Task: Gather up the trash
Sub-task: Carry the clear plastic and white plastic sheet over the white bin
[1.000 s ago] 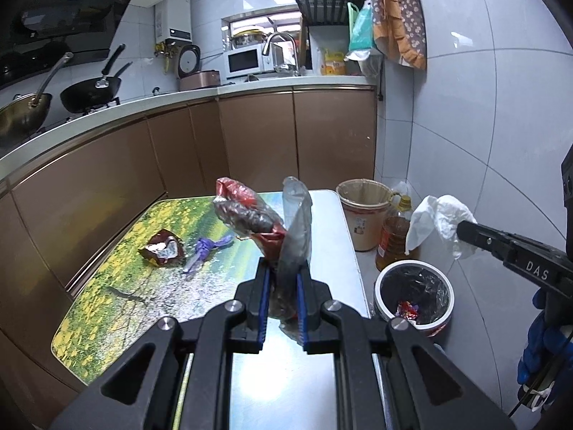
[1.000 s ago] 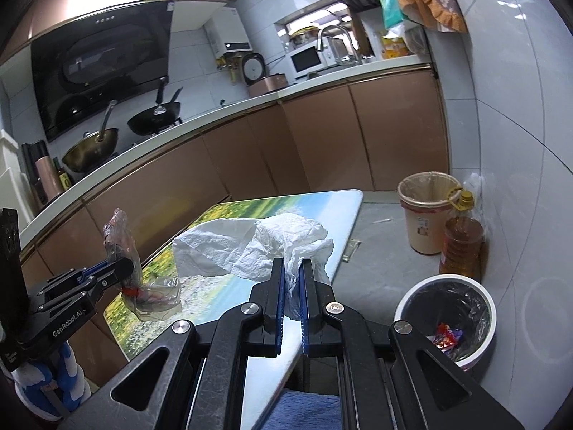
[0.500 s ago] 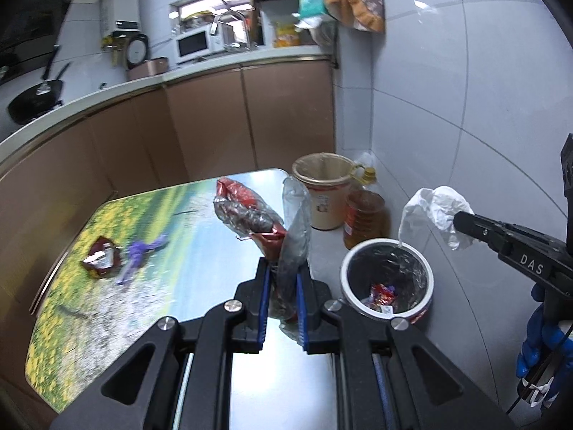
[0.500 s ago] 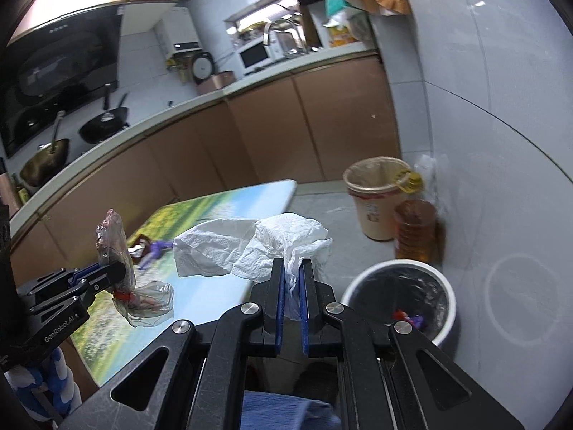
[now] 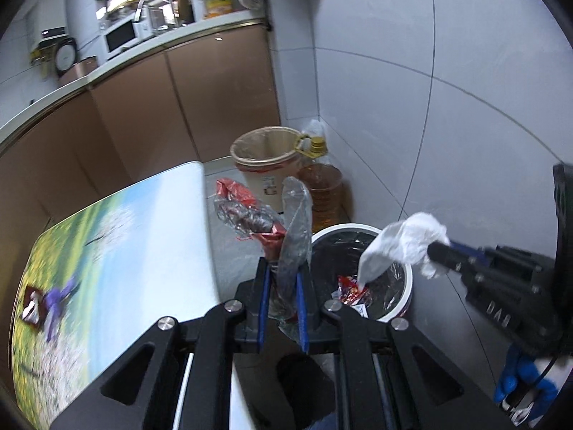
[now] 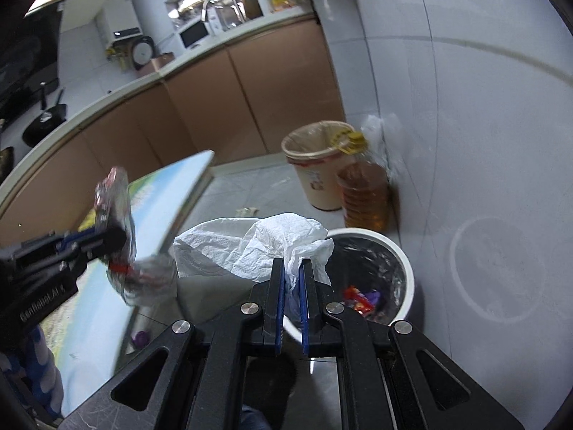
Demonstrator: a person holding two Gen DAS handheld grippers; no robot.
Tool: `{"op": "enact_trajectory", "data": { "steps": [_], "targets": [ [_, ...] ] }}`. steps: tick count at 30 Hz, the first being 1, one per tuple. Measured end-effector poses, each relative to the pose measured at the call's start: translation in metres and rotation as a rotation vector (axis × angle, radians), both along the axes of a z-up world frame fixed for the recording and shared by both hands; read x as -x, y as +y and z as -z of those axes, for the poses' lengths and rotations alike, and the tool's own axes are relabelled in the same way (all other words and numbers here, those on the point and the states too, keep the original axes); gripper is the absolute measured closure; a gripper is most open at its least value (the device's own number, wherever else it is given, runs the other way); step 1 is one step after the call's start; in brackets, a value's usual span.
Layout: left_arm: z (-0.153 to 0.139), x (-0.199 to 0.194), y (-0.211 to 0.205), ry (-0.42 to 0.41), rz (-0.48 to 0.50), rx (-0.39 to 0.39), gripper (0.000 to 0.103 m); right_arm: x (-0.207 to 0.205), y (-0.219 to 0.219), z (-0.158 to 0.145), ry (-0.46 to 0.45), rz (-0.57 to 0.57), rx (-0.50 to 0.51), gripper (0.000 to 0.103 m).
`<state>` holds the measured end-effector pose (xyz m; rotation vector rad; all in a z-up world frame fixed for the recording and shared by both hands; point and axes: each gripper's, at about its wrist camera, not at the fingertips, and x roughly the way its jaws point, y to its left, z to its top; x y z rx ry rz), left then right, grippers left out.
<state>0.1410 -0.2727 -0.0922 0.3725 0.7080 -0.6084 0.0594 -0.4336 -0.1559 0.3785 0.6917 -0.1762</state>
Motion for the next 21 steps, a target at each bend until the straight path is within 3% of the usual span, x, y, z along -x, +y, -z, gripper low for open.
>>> {"op": "enact_trajectory", "data": {
  "steps": [9, 21],
  "targets": [
    [0.041, -0.042, -0.082, 0.01, 0.067, -0.117, 0.089, -0.037, -0.041, 0.057, 0.1, 0.076, -0.017, 0.096],
    [0.086, -0.08, -0.132, 0.09, 0.07, -0.133, 0.088, -0.076, -0.069, 0.111, 0.186, 0.11, -0.033, 0.093]
  ]
}}
